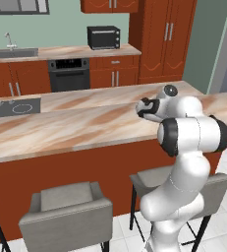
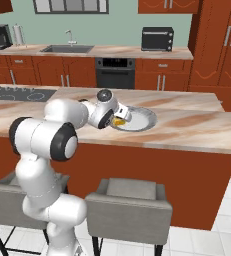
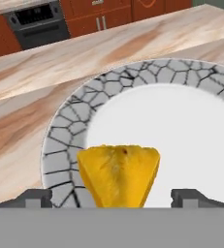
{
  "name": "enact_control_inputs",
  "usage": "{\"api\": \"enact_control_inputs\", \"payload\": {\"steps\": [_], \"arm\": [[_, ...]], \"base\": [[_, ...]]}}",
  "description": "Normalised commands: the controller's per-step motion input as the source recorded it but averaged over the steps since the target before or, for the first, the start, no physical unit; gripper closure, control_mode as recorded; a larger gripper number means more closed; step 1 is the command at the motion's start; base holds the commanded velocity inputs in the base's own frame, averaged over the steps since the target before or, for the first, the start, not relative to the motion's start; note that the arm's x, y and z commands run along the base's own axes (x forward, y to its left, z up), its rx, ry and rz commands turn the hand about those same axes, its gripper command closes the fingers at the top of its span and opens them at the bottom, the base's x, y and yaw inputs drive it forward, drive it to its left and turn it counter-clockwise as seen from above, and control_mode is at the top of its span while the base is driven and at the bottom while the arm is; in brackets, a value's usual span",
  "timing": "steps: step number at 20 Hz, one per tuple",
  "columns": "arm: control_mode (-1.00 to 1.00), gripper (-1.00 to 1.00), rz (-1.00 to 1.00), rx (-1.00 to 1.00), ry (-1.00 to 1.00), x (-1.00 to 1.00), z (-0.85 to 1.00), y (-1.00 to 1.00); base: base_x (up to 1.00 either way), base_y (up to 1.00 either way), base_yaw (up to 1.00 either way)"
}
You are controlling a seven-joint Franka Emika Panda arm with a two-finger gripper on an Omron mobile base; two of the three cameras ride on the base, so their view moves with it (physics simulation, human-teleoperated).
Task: Take the cheese, chicken drumstick, and bell pepper from the fridge and place them on the plate on the dining counter to create an appetizer plate.
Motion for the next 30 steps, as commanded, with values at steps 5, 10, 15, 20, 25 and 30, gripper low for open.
{"api": "enact_control_inputs", "payload": {"steps": [5,10,15,20,25,30], "arm": [[-1.00,-1.00,0.00,0.00,-0.33,-0.95,1.00,0.00],[-1.00,-1.00,0.00,0.00,-0.15,-0.99,1.00,0.11],[-1.00,-1.00,0.00,0.00,0.08,-1.00,0.99,0.21],[-1.00,-1.00,0.00,0.00,0.43,-0.92,0.50,0.24],[-1.00,-1.00,0.00,0.00,0.42,-0.70,0.01,0.07],[-1.00,-1.00,0.00,0.00,0.26,-0.61,-0.39,0.04]], "base": [[0.00,0.00,0.00],[0.00,0.00,0.00],[0.00,0.00,0.00],[0.00,0.00,0.00],[0.00,0.00,0.00],[0.00,0.00,0.00]]}}
